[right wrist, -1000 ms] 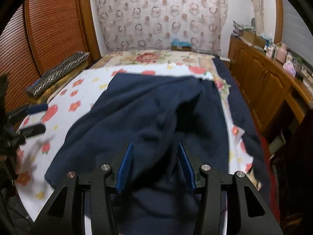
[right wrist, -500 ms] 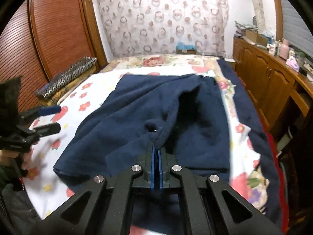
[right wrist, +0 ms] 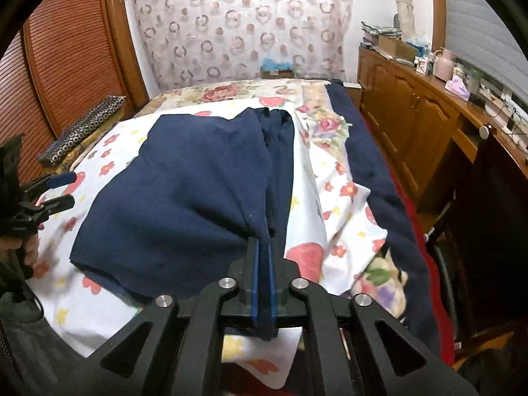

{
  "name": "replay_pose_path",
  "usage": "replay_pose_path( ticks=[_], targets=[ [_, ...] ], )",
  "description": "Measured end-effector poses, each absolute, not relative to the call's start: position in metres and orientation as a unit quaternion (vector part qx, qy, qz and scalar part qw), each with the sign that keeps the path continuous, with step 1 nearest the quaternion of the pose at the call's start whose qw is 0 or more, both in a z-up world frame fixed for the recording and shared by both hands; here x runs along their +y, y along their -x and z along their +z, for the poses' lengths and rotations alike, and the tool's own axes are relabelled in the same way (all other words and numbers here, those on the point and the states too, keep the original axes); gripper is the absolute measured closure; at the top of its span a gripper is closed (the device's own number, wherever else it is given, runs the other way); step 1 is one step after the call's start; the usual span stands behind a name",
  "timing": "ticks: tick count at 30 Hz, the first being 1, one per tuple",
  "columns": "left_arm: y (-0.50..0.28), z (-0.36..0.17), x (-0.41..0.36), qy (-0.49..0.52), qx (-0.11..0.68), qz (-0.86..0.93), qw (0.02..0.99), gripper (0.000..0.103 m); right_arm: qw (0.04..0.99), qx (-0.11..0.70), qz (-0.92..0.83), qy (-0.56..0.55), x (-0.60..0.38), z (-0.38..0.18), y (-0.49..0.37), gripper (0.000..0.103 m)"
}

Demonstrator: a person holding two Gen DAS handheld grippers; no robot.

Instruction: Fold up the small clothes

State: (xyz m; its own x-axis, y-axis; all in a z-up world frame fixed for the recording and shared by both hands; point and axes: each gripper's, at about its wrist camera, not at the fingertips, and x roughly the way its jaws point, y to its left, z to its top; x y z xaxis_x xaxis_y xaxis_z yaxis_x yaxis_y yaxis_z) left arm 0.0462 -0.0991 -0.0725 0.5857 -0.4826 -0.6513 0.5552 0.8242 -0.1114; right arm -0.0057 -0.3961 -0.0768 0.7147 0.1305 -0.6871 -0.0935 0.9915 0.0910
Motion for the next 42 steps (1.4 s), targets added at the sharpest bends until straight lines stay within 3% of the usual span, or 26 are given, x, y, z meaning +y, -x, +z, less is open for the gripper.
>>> replay_pose_path(
  ticks=[1, 2, 3, 10, 15, 21, 31, 32, 33, 34, 39, 42],
  targets=[
    [-0.046, -0.074, -0.1, -0.053, 0.352, -0.292, 0.888, 0.017, 0.927, 0.369, 0.057, -0.023, -0.395, -0.075, 0.003, 0.083],
    [-0.047, -0.075, -0.101, -0.054, 0.355, -0.292, 0.886, 0.017, 0.929, 0.367, 0.051, -0.02, -0.393, -0.072, -0.002, 0.068],
    [-0.048, -0.076, -0.101, -0.053, 0.357, -0.292, 0.886, 0.017, 0.931, 0.361, 0.051, -0.02, -0.394, -0.07, -0.005, 0.061],
    [-0.069, -0.075, -0.102, -0.044, 0.363, -0.283, 0.887, 0.017, 0.947, 0.313, 0.075, -0.018, -0.391, -0.059, -0.051, 0.061],
    [-0.088, -0.075, -0.103, -0.04, 0.367, -0.273, 0.888, 0.017, 0.943, 0.324, 0.08, -0.005, -0.38, -0.068, -0.123, 0.061],
    [-0.091, -0.083, -0.106, -0.034, 0.38, -0.274, 0.883, 0.017, 0.918, 0.387, 0.08, -0.032, -0.376, -0.096, -0.203, 0.064],
    [-0.088, -0.094, -0.108, -0.034, 0.395, -0.279, 0.875, 0.017, 0.899, 0.43, 0.072, -0.037, -0.373, -0.105, -0.253, 0.064],
    [-0.087, -0.095, -0.109, -0.034, 0.396, -0.279, 0.874, 0.017, 0.898, 0.432, 0.074, -0.036, -0.373, -0.105, -0.255, 0.067],
    [-0.086, -0.096, -0.109, -0.035, 0.397, -0.28, 0.873, 0.017, 0.897, 0.434, 0.08, -0.033, -0.372, -0.105, -0.256, 0.088],
    [-0.086, -0.096, -0.11, -0.035, 0.398, -0.281, 0.873, 0.017, 0.897, 0.432, 0.088, -0.031, -0.37, -0.101, -0.256, 0.095],
    [-0.081, -0.099, -0.109, -0.035, 0.401, -0.284, 0.87, 0.017, 0.93, 0.361, 0.052, -0.041, -0.382, -0.067, -0.235, 0.095],
    [-0.08, -0.101, -0.11, -0.035, 0.404, -0.285, 0.869, 0.017, 0.933, 0.358, 0.027, -0.023, -0.379, -0.063, -0.233, 0.095]
  ],
)
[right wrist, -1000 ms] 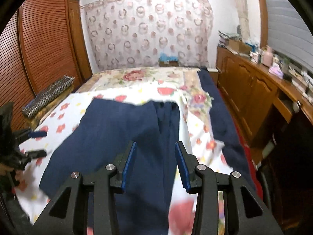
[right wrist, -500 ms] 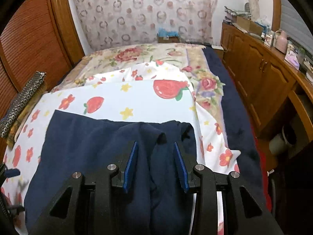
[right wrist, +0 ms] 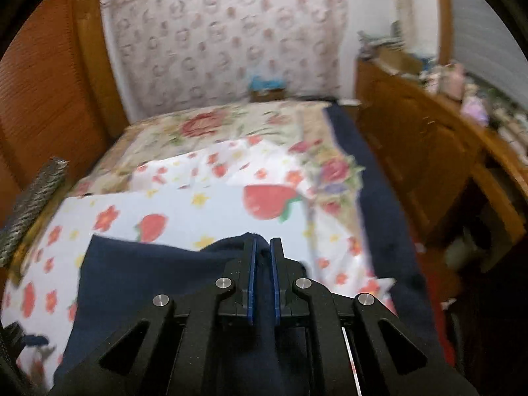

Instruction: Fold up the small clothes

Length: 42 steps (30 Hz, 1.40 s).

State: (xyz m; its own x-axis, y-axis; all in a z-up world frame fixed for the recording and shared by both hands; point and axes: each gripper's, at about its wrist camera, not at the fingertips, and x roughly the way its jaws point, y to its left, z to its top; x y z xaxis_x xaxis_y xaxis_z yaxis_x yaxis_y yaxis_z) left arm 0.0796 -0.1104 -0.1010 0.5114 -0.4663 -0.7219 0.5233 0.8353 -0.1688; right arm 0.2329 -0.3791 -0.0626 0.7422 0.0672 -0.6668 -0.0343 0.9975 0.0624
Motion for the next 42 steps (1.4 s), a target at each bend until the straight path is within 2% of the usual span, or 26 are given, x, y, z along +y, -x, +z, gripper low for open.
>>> replay_pose_path(
  ticks=[1, 4, 6, 9, 15, 22, 31, 36, 42],
  targets=[
    [-0.08, -0.101, -0.111, -0.036, 0.404, -0.285, 0.869, 0.017, 0.931, 0.363, 0.035, -0.019, -0.377, -0.064, -0.233, 0.095],
    [-0.078, -0.101, -0.111, -0.036, 0.404, -0.284, 0.869, 0.017, 0.933, 0.36, 0.017, 0.009, -0.371, -0.064, -0.227, 0.079],
    [-0.077, -0.101, -0.111, -0.037, 0.402, -0.286, 0.869, 0.017, 0.934, 0.356, 0.028, 0.007, -0.371, -0.062, -0.216, 0.064],
    [-0.074, -0.099, -0.11, -0.037, 0.4, -0.287, 0.87, 0.017, 0.936, 0.349, 0.032, 0.012, -0.369, -0.061, -0.193, 0.056],
    [-0.069, -0.097, -0.112, -0.038, 0.397, -0.292, 0.869, 0.017, 0.938, 0.342, 0.055, 0.007, -0.372, -0.07, -0.123, 0.051],
    [-0.058, -0.095, -0.115, -0.04, 0.398, -0.301, 0.865, 0.017, 0.928, 0.368, 0.055, 0.007, -0.383, -0.095, -0.053, 0.051],
    [-0.041, -0.097, -0.122, -0.037, 0.407, -0.32, 0.855, 0.017, 0.92, 0.388, 0.05, -0.01, -0.389, -0.106, -0.025, 0.051],
    [-0.036, -0.1, -0.124, -0.039, 0.416, -0.326, 0.848, 0.031, 0.912, 0.406, 0.054, 0.0, -0.385, -0.109, -0.017, 0.051],
    [-0.029, -0.101, -0.124, -0.037, 0.423, -0.334, 0.842, 0.04, 0.907, 0.415, 0.062, 0.017, -0.38, -0.106, -0.006, 0.051]
  ],
)
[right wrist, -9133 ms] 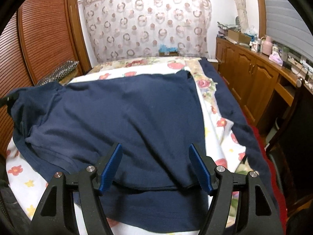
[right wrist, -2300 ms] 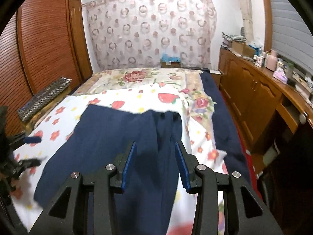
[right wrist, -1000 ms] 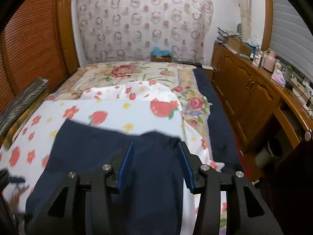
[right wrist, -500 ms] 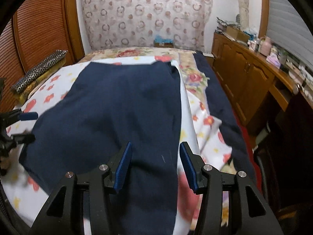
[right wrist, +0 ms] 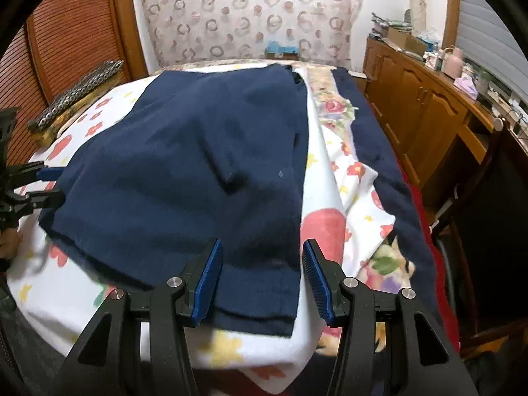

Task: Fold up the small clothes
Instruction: 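Grasp the folded T-shirt edge with both grippers and lift it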

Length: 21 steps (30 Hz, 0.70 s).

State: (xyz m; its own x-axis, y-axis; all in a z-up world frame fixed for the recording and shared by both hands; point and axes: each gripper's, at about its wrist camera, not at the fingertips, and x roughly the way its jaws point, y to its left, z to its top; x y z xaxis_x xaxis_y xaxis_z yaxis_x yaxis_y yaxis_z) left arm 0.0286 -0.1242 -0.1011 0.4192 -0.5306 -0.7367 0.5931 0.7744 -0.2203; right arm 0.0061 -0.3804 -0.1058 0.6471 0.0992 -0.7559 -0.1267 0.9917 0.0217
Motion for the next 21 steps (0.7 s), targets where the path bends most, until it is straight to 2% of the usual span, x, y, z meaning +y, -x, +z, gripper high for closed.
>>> replay_pose_path(
  ticks=[5, 7, 9, 12, 13, 14, 15, 17, 21],
  targets=[
    [-0.023, -0.103, -0.123, -0.039, 0.43, -0.338, 0.836, 0.043, 0.904, 0.422, 0.07, 0.015, -0.382, -0.104, -0.005, 0.051],
    [-0.022, -0.104, -0.121, -0.037, 0.432, -0.341, 0.834, 0.044, 0.902, 0.425, 0.077, 0.013, -0.383, -0.106, -0.006, 0.055],
    [-0.02, -0.104, -0.121, -0.037, 0.433, -0.346, 0.832, 0.051, 0.9, 0.426, 0.09, 0.014, -0.383, -0.106, -0.006, 0.065],
    [-0.017, -0.104, -0.122, -0.039, 0.434, -0.353, 0.828, 0.053, 0.898, 0.427, 0.103, 0.014, -0.386, -0.109, -0.006, 0.075],
    [-0.016, -0.104, -0.123, -0.039, 0.434, -0.358, 0.826, 0.06, 0.897, 0.428, 0.108, 0.013, -0.386, -0.109, -0.005, 0.078],
    [-0.016, -0.104, -0.124, -0.037, 0.437, -0.364, 0.821, 0.076, 0.898, 0.426, 0.111, 0.012, -0.386, -0.11, -0.005, 0.086],
    [-0.017, -0.105, -0.124, -0.036, 0.439, -0.366, 0.82, 0.08, 0.899, 0.424, 0.109, 0.014, -0.386, -0.11, -0.005, 0.091],
    [-0.018, -0.104, -0.124, -0.032, 0.441, -0.376, 0.814, 0.093, 0.904, 0.414, 0.107, 0.007, -0.388, -0.109, -0.004, 0.095],
    [-0.018, -0.083, -0.119, -0.019, 0.411, -0.384, 0.827, 0.097, 0.925, 0.362, 0.115, -0.024, -0.396, -0.088, 0.004, 0.096]
  ],
)
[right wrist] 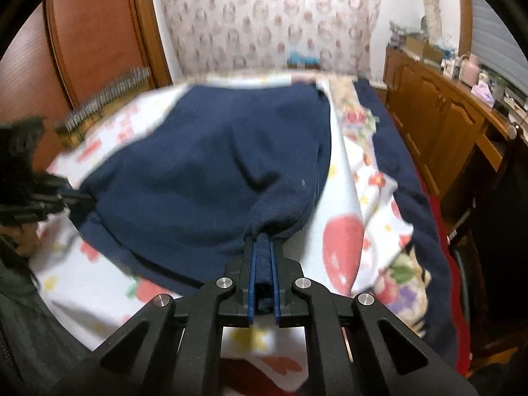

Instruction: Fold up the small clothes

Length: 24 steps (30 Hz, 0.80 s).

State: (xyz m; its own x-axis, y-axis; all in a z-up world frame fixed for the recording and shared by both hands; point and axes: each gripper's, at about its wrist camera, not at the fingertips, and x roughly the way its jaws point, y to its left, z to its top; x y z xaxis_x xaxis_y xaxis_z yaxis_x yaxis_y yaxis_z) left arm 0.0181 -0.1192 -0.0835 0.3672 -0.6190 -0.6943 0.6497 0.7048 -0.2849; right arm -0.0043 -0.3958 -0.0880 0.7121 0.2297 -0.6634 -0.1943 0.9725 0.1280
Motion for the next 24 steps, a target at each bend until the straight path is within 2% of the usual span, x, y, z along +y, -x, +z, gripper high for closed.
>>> replay_pose_path(
  ticks=[5, 10, 18, 23, 24],
  targets=[
    [-0.036, -0.041, -0.11, 0.012, 0.366, -0.377, 0.851, 0.097, 0.948, 0.292, 0.119, -0.043, -0.404, -0.049, 0.001, 0.097],
    [-0.075, -0.022, -0.107, 0.034, 0.354, -0.37, 0.858, 0.097, 0.959, 0.246, 0.129, -0.059, -0.412, -0.02, -0.033, 0.098],
    [-0.129, -0.015, -0.117, 0.037, 0.353, -0.353, 0.866, 0.097, 0.961, 0.255, 0.107, -0.005, -0.406, -0.007, -0.1, 0.098],
    [-0.149, -0.027, -0.122, 0.034, 0.369, -0.339, 0.865, 0.097, 0.95, 0.302, 0.081, 0.007, -0.395, -0.026, -0.15, 0.097],
    [-0.146, -0.029, -0.121, 0.034, 0.37, -0.338, 0.865, 0.097, 0.946, 0.315, 0.075, 0.006, -0.393, -0.027, -0.156, 0.095]
  ],
)
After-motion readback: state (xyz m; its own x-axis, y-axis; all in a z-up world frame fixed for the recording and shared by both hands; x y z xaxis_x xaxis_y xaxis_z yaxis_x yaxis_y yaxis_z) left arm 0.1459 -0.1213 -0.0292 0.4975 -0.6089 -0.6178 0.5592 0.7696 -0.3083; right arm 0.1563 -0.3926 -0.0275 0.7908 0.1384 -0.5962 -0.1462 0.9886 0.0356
